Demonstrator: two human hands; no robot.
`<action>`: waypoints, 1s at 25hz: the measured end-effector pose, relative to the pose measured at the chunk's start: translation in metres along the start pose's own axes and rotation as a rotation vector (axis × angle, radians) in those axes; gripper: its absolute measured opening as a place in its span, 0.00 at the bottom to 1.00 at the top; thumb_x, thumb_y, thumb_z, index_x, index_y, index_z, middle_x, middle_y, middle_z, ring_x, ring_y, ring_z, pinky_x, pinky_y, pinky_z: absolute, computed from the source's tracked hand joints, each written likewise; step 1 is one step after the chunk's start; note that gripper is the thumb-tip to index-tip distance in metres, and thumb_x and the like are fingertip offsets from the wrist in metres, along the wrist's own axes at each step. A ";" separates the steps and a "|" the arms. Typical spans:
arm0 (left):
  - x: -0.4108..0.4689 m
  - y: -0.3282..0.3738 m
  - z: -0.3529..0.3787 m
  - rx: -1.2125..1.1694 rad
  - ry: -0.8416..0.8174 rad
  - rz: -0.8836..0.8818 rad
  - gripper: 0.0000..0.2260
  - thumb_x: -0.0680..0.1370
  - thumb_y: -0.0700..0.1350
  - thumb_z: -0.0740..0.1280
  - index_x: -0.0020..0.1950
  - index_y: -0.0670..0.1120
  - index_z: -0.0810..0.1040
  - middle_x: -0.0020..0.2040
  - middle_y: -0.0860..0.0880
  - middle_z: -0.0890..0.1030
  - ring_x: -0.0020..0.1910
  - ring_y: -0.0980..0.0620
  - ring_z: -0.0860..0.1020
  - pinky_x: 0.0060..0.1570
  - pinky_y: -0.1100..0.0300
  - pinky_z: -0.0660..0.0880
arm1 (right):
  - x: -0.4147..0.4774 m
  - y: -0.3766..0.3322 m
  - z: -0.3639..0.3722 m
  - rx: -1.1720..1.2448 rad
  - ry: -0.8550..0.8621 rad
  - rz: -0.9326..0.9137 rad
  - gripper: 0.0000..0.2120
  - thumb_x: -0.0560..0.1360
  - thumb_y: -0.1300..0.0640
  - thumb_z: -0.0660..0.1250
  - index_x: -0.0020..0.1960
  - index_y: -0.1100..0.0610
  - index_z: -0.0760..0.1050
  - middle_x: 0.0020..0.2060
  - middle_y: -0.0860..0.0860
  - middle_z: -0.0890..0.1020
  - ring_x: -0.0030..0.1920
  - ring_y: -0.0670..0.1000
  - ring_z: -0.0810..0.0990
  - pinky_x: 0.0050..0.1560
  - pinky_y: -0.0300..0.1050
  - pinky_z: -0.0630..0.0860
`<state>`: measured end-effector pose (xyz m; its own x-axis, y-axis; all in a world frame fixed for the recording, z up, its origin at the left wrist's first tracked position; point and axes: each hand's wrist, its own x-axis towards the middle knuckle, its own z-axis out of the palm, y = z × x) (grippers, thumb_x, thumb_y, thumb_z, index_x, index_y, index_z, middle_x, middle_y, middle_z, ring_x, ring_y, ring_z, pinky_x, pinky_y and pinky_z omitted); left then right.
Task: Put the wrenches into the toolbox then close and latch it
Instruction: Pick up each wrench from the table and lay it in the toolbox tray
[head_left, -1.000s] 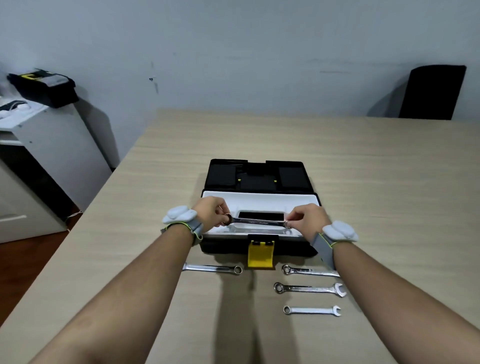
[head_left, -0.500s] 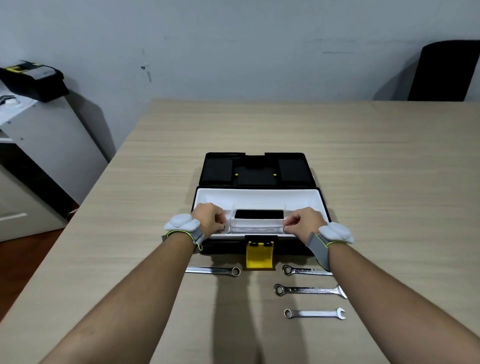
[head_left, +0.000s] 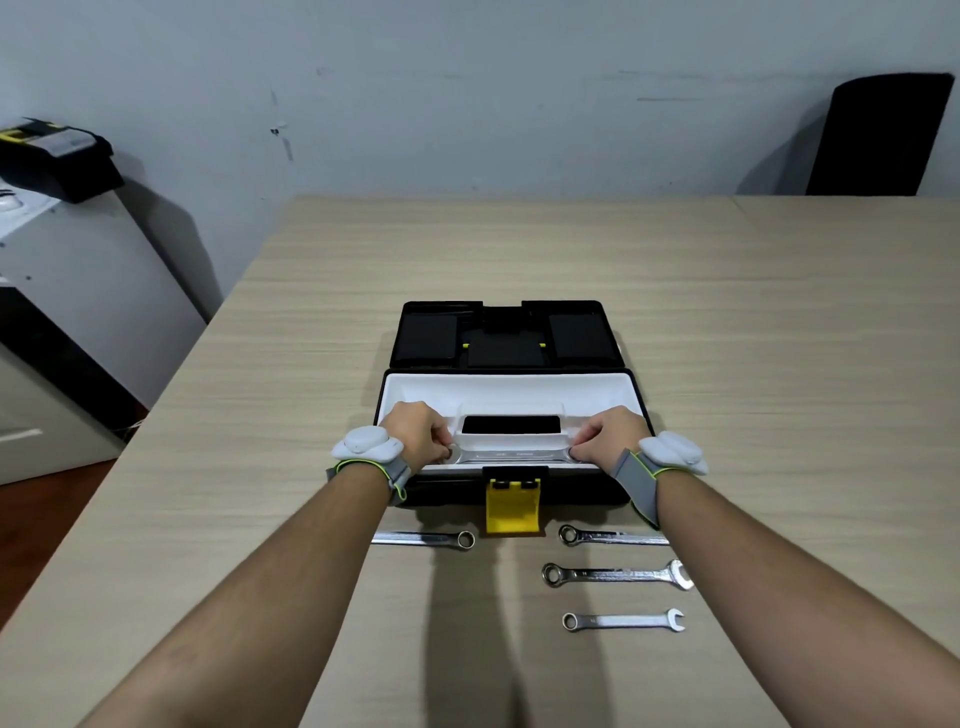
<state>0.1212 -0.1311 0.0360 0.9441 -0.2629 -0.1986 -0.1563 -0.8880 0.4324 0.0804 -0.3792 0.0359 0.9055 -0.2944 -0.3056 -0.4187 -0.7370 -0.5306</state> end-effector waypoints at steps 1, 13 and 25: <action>0.000 0.000 -0.001 -0.001 -0.002 0.000 0.07 0.69 0.38 0.72 0.45 0.44 0.86 0.45 0.45 0.87 0.46 0.48 0.83 0.49 0.57 0.80 | 0.000 0.000 0.000 -0.006 -0.006 0.000 0.05 0.65 0.59 0.74 0.41 0.57 0.85 0.43 0.55 0.87 0.40 0.49 0.78 0.41 0.37 0.71; -0.034 -0.004 -0.071 0.019 0.180 0.028 0.03 0.71 0.42 0.71 0.42 0.44 0.83 0.42 0.45 0.85 0.45 0.46 0.81 0.45 0.56 0.77 | -0.044 -0.071 -0.015 0.026 0.142 -0.306 0.06 0.69 0.59 0.66 0.40 0.58 0.82 0.40 0.56 0.86 0.44 0.56 0.82 0.46 0.45 0.78; -0.102 -0.104 0.005 0.043 0.021 -0.106 0.10 0.73 0.47 0.69 0.53 0.47 0.82 0.52 0.46 0.84 0.53 0.46 0.81 0.51 0.59 0.75 | -0.093 -0.061 0.115 -0.430 -0.159 -0.482 0.10 0.73 0.58 0.63 0.51 0.56 0.80 0.51 0.55 0.84 0.54 0.57 0.80 0.51 0.45 0.76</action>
<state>0.0400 -0.0141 0.0067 0.9619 -0.1589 -0.2226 -0.0670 -0.9260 0.3716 0.0139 -0.2375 0.0059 0.9496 0.1980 -0.2431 0.1255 -0.9506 -0.2839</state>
